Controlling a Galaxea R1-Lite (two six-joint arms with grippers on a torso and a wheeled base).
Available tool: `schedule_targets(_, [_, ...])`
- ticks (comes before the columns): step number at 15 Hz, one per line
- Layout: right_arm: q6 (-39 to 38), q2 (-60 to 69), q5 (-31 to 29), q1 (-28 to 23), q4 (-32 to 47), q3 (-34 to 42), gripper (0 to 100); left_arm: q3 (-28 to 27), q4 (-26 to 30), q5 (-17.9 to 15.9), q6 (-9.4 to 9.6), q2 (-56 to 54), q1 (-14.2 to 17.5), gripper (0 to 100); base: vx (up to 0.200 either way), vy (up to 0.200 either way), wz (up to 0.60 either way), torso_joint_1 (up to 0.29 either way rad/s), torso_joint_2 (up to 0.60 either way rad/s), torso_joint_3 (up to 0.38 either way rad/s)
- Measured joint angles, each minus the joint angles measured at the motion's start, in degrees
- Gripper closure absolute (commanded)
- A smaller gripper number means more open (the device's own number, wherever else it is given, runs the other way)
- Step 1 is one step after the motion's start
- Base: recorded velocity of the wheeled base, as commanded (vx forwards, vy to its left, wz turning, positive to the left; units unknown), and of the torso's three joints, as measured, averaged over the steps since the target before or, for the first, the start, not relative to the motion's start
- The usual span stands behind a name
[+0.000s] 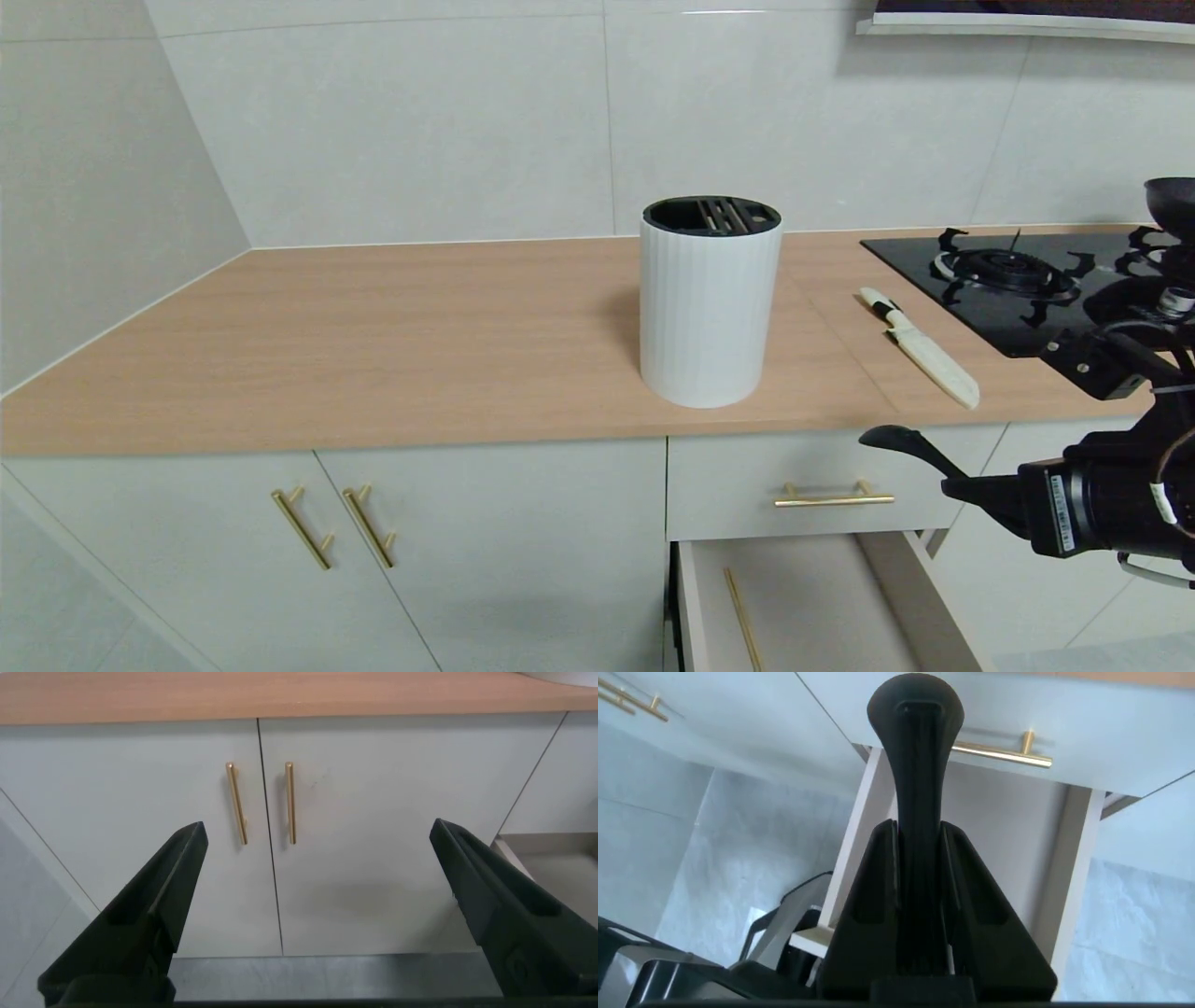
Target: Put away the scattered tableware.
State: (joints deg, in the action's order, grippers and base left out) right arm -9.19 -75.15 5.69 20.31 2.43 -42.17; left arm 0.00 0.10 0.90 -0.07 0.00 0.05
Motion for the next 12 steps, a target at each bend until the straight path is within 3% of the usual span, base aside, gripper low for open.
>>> schedule_targets(12, [0.06, -3.45, 0.0, -0.05, 0.02, 0.33, 100, 0.0, 0.0, 0.0, 0.0, 0.0, 0.02, 0, 0.0, 0.0, 0.0, -0.165, 0.46, 0.288])
